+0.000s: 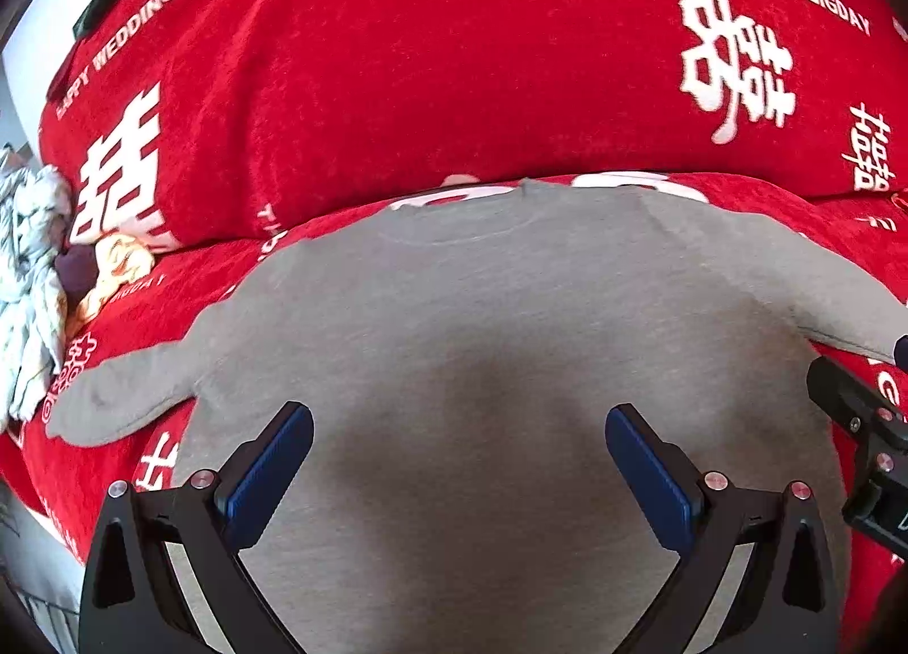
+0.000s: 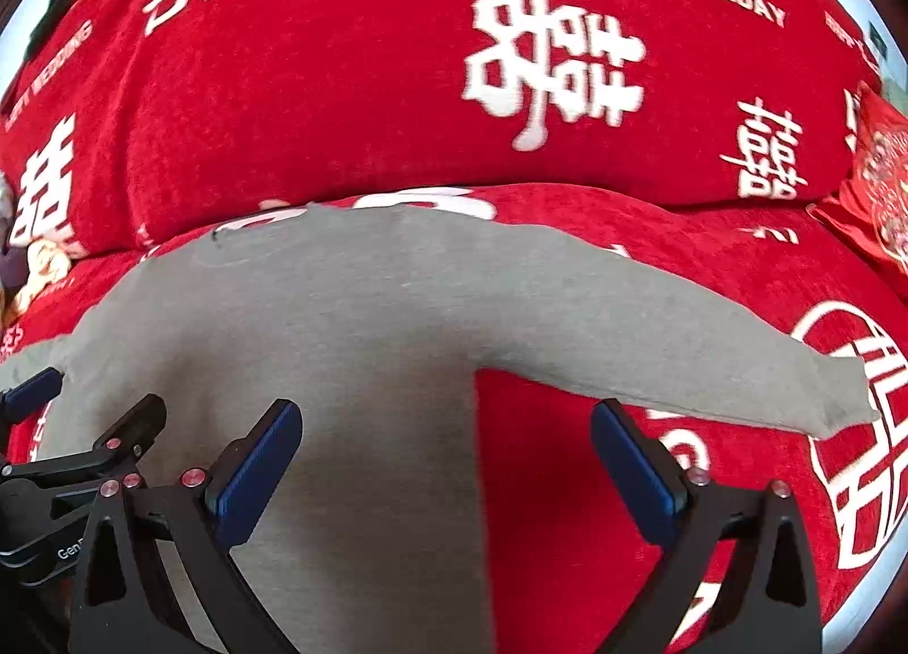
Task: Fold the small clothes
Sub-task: 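Move the right tool to the sweater sleeve cuff and close on it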
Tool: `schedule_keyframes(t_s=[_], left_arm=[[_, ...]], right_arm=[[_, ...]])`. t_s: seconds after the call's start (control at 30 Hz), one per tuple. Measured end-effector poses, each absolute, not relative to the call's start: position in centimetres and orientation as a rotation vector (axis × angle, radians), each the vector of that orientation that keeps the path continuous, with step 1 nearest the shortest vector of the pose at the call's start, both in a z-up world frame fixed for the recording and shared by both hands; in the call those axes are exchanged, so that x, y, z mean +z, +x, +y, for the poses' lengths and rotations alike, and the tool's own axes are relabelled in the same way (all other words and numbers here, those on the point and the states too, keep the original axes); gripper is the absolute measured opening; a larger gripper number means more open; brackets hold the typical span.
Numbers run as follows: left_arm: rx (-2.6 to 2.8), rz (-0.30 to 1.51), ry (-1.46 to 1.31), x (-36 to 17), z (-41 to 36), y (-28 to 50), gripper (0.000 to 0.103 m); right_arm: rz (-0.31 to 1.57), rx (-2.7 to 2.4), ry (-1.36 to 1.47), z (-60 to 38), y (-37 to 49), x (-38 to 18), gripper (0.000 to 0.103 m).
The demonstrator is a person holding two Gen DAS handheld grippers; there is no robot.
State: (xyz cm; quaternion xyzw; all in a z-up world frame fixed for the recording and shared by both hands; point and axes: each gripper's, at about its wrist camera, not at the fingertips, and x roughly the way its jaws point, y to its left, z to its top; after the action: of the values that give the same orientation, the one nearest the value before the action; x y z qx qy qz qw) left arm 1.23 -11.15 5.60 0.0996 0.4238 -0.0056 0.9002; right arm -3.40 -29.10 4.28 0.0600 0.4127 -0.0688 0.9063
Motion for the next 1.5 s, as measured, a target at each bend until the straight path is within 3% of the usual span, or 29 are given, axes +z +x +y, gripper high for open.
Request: schedule_keyframes(t_s=[1.03, 1.5], left_arm=[[-0.183, 0.883, 0.364, 4.7, -26.4, 2.8, 0.103], [-0.208, 0.9, 0.407, 3.4, -30.5, 4.1, 0.103]], right_arm=[[0.849, -0.436, 0.388, -48.8, -8.9, 1.1, 0.102], [0.77, -0.44, 0.7, -58.2, -11.1, -1.6, 0.102]])
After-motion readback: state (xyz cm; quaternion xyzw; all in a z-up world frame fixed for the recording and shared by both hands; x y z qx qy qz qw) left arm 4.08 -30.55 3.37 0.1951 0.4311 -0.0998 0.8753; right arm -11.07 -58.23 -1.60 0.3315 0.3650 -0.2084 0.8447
